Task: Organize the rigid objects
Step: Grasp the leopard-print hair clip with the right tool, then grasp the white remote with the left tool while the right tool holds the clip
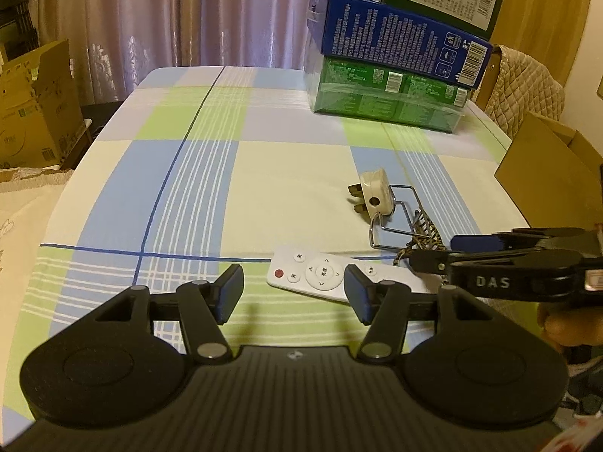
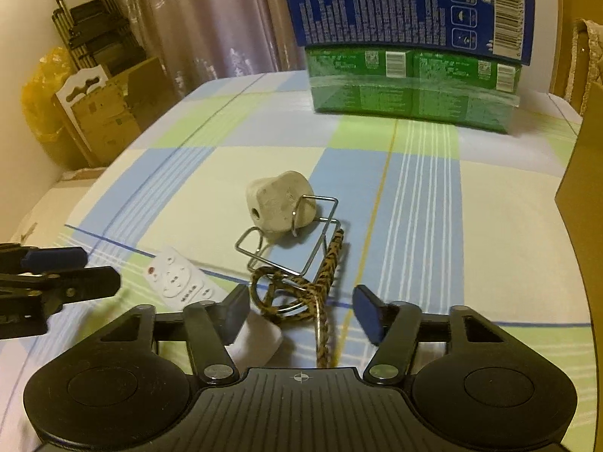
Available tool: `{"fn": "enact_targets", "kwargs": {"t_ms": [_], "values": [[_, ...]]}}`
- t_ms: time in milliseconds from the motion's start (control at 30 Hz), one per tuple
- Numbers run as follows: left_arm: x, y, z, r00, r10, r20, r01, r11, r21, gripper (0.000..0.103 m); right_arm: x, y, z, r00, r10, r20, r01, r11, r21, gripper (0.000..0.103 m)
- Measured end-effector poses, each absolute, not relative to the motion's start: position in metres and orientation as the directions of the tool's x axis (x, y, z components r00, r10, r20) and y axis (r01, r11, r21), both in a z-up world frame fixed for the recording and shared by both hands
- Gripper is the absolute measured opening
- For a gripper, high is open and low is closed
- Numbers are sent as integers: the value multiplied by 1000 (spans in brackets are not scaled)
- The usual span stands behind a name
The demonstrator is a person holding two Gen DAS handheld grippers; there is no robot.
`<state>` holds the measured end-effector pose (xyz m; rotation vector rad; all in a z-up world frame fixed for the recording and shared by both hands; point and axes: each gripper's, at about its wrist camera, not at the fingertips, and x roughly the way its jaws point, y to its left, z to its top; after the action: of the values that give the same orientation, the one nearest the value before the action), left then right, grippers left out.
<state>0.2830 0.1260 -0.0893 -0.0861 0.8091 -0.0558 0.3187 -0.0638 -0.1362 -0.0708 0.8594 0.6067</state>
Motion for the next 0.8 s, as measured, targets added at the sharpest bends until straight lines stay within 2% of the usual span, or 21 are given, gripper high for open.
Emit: {"fn": "enact_targets", "kwargs": {"t_ms": [100,400,567,800], "values": [[283,126,-89,688,-87,-720,21,995,-101,55,319,-62,-139,490,467,-736,-562,815,143,41],[279,130,-91,679,-96,-728,15,993,-118,55,295,-67,-131,383,473,-794,-627,764,153,37],[272,132,-94,666,-111,-737,16,991,-134,55,264,-61,-130,232,553,-800,-733,640,230,35],[274,109,-101,662,-170,-730,101,985,-137,55,264,-83,-121,342,464,-817,-640,752,158,35]]}}
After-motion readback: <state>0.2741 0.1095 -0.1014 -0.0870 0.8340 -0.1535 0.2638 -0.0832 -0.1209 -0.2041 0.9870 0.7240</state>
